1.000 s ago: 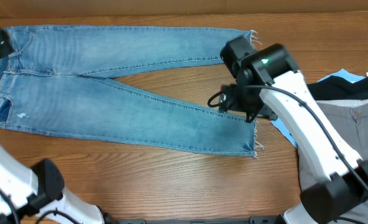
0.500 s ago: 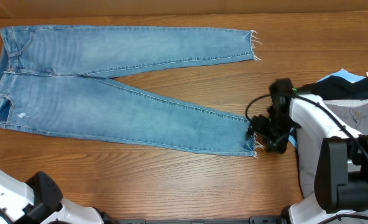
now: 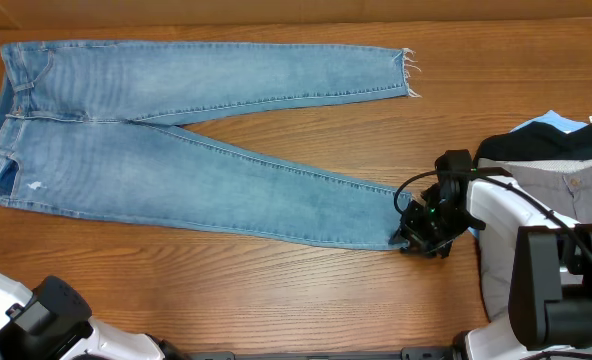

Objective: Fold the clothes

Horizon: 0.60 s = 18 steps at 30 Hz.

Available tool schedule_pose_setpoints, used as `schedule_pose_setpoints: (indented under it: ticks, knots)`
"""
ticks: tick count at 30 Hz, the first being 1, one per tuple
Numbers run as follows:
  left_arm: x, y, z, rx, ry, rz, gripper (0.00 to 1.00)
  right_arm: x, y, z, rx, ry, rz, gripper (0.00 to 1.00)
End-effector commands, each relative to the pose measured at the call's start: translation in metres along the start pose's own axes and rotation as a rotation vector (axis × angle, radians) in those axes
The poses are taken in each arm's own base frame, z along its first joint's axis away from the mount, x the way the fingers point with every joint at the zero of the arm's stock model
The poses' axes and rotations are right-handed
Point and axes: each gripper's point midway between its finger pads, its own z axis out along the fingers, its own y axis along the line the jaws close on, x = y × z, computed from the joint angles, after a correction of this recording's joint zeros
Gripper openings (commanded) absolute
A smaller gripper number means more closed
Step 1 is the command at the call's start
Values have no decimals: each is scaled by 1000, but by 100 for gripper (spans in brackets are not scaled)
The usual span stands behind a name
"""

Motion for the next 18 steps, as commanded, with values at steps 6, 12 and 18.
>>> schedule_pose_setpoints:
  ticks: [6,12,18]
  knots:
    - [5,9,20,-31,44,-31,99,-16,-13,-34,96,-86,7,4]
    - [10,10,26,-34,70,-44,100,-46,-36,-142,196,-368,102,4]
    - [39,20,58,-72,203,-90,100,-40,-38,-178,159,-399,59,4]
